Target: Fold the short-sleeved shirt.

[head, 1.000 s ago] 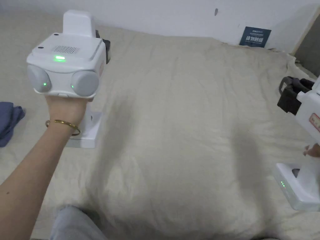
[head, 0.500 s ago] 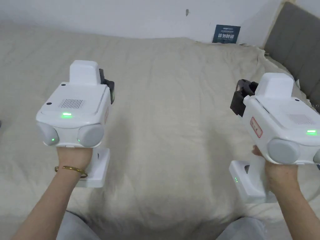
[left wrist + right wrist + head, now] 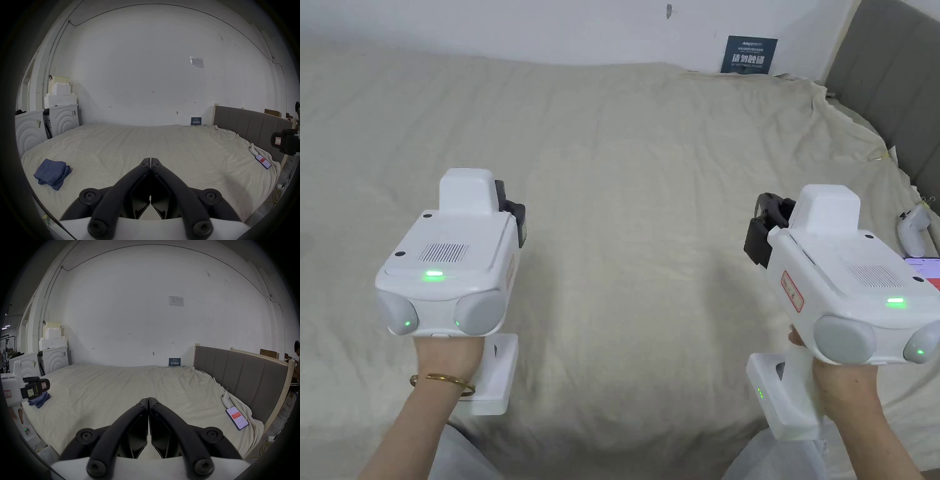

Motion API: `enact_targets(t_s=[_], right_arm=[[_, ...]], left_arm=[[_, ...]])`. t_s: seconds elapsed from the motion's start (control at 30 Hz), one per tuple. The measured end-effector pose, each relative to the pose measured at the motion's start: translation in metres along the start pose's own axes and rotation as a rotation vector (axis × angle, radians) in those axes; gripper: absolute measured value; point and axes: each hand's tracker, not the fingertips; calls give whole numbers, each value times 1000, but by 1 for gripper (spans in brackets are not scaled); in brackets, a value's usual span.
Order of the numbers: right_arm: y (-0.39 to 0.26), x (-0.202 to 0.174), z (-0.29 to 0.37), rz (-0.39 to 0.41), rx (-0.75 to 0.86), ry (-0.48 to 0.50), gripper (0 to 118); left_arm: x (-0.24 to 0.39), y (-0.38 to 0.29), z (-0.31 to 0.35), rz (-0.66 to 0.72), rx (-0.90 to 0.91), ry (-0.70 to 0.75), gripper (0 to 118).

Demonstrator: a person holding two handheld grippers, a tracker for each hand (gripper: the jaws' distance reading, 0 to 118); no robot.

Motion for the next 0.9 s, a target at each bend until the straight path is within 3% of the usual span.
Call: enact_targets(t_s=[0.9], right_arm=[[-11, 3, 5, -29, -29, 2, 0]], left_arm=[[7, -13, 7, -19, -23, -3, 0]])
